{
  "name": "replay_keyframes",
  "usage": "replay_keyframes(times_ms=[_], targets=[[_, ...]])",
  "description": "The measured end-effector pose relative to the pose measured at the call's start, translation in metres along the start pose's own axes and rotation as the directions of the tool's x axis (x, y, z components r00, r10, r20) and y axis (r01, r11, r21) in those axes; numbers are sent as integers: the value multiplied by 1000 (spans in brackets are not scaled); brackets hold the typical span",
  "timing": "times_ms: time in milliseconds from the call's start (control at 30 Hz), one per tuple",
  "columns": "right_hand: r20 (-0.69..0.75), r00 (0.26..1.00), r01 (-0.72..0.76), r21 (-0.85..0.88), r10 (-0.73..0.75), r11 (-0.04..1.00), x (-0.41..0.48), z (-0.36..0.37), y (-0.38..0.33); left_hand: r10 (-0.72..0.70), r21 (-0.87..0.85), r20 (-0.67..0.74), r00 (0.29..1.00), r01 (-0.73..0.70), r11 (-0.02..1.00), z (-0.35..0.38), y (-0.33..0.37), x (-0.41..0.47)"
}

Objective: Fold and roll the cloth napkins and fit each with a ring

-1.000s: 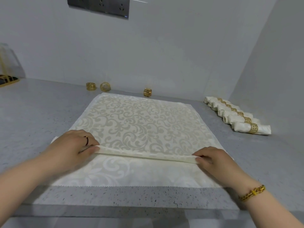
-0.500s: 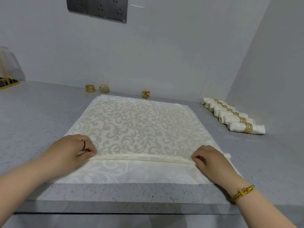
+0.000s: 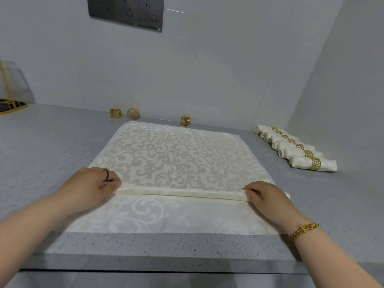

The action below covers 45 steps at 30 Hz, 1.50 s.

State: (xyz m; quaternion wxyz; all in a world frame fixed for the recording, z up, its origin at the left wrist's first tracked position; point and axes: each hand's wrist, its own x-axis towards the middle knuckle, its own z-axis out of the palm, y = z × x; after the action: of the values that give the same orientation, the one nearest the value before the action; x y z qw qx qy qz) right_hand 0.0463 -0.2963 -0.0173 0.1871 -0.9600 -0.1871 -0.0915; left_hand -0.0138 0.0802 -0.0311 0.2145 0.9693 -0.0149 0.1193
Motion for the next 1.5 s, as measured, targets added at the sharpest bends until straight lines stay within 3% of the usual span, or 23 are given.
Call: replay_keyframes(times_ms=[167,300,367,533,700,900,1033,1167,1300,1400,1500], targets=[[18,999,-41,-54,42,998,12,5,-2,-29,98,-78,997,36,995,1,3,4],[-126,992,26,-28,-29,999,14,6,0,178,160,-156,972,-153,975,6,-2,3],[-69,995,66,-53,-70,996,10,6,3,238,159,-130,962,-217,963,7,-6,0],[6,997,72,54,-72,996,-5,0,12,167,-20,-84,982,-169,985,1,-4,-8],[-20,999,40,-7,-40,999,1,3,14,168,98,-141,976,-155,983,8,-4,-2],[-12,997,-71,33,71,997,24,1,7,-48,-24,-130,990,45,999,7,-2,13],[-29,994,-111,-67,109,992,34,6,2,-115,36,-117,986,120,992,5,3,25],[-36,999,-2,-130,-2,991,39,9,-1,-7,151,-64,998,16,988,-1,12,35],[23,1000,16,31,-17,999,28,11,3,114,273,53,992,-124,954,5,26,38],[13,1000,13,145,-15,989,21,11,6,110,224,53,993,-119,967,14,21,33],[-15,1000,0,124,1,992,24,14,7,72,69,37,997,-75,995,12,12,30]])
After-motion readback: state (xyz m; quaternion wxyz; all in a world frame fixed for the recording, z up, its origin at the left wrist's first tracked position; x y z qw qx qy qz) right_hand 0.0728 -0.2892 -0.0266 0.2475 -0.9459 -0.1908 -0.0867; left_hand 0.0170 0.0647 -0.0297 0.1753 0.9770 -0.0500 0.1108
